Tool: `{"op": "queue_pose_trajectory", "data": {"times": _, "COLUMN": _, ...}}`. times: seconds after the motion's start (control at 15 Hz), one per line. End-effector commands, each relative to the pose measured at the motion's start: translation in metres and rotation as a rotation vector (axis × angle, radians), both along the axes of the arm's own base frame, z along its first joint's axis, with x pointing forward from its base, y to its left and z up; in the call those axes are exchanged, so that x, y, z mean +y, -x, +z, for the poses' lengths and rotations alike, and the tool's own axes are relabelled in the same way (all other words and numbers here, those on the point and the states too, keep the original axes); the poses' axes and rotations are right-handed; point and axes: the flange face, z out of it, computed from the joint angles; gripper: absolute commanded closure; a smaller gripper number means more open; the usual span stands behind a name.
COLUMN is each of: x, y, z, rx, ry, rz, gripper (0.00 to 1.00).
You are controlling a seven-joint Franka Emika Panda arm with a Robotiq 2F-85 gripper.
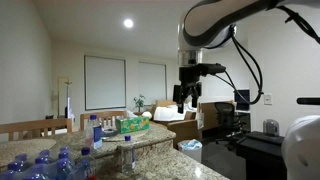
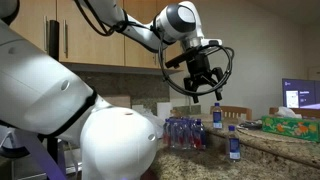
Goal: Move the water bottle onto the top part of the counter
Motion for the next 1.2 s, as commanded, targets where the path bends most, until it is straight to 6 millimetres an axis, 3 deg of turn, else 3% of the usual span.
{"op": "queue_pose_trajectory", "data": {"times": 0.0, "x": 0.000, "y": 0.000, "z": 0.001, "rx": 0.001, "ry": 0.000, "rz": 0.000, "gripper": 0.00}}
{"op": "queue_pose_trajectory", "data": {"times": 1.13, "x": -0.002, "y": -0.012, "z": -0.005, "rx": 0.018, "ry": -0.076, "rz": 0.099, "gripper": 0.00}}
